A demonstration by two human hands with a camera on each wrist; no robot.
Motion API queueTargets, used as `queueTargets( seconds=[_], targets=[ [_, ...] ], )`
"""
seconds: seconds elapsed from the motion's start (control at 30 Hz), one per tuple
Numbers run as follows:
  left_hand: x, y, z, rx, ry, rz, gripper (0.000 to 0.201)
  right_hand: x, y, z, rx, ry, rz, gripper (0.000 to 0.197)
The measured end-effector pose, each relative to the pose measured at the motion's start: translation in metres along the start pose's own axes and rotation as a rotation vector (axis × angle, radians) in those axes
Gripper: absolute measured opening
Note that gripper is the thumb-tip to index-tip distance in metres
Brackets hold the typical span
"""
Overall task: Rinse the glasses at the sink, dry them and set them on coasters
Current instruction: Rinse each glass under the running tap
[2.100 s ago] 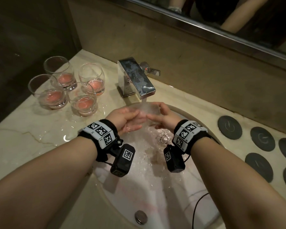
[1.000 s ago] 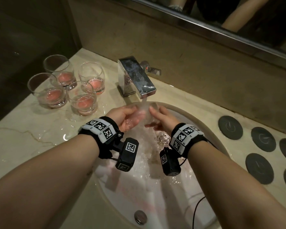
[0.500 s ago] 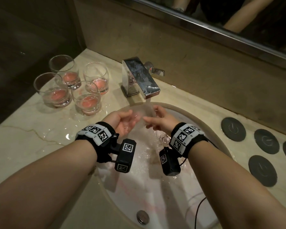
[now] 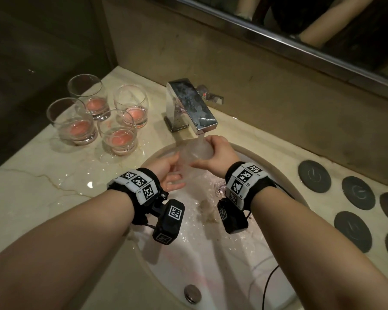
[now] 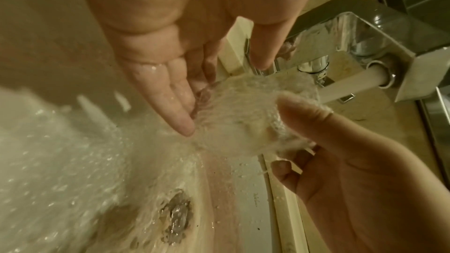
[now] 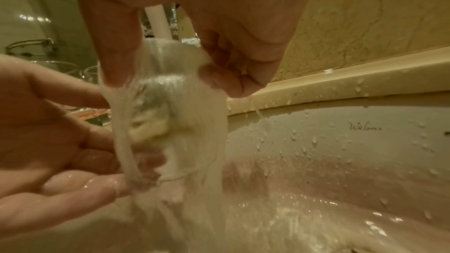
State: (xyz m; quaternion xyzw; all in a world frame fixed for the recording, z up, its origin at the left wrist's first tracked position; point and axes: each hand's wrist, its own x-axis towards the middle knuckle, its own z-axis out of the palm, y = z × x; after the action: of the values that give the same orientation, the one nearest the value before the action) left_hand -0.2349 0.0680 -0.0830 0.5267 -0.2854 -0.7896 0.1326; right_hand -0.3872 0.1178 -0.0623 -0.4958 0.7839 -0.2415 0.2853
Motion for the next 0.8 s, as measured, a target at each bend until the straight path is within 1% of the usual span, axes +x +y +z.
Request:
queueTargets(
  seconds=[0.17, 0.23, 0.3, 0.4, 0.5, 0.57, 0.63, 0.67, 0.7, 0.77, 0.8],
  targets=[
    [0.001, -0.002, 0.004, 0.004, -0.007, -0.023, 0.02, 0.001, 0.007, 0.001, 0.089, 0.033, 0.045, 0.065],
    [0.001, -0.002, 0.004, 0.013, -0.023, -0.016, 0.017, 0.001, 0.011, 0.002, 0.223, 0.024, 0.101, 0.067],
    [0.001, -0.001, 0.002, 0.015, -0.046, 0.002, 0.015, 0.0, 0.014, 0.002, 0.396, -0.007, 0.203, 0.066],
    [0.0, 0.005, -0.001, 0.074, -0.142, 0.041, 0.013, -0.004, 0.017, 0.001, 0.613, -0.093, 0.347, 0.057],
    [0.001, 0.009, -0.002, 0.161, -0.203, 0.072, 0.014, -0.004, 0.02, 0.0, 0.753, -0.157, 0.411, 0.053],
    [0.001, 0.01, 0.0, 0.176, -0.218, 0.098, 0.011, -0.004, 0.021, 0.0, 0.798, -0.207, 0.466, 0.059],
    [0.001, 0.009, 0.0, 0.16, -0.214, 0.127, 0.01, -0.005, 0.02, -0.001, 0.758, -0.26, 0.499, 0.072],
    [0.002, 0.008, 0.0, 0.135, -0.202, 0.137, 0.009, -0.004, 0.021, -0.001, 0.737, -0.27, 0.485, 0.076],
    [0.002, 0.008, -0.002, 0.098, -0.187, 0.137, 0.008, -0.004, 0.022, -0.001, 0.715, -0.26, 0.438, 0.077],
    [0.003, 0.01, -0.004, 0.027, -0.169, 0.119, 0.012, -0.003, 0.026, -0.003, 0.655, -0.217, 0.282, 0.077],
    [0.003, 0.011, -0.005, 0.011, -0.168, 0.107, 0.013, -0.004, 0.026, -0.004, 0.619, -0.222, 0.199, 0.075]
  ],
)
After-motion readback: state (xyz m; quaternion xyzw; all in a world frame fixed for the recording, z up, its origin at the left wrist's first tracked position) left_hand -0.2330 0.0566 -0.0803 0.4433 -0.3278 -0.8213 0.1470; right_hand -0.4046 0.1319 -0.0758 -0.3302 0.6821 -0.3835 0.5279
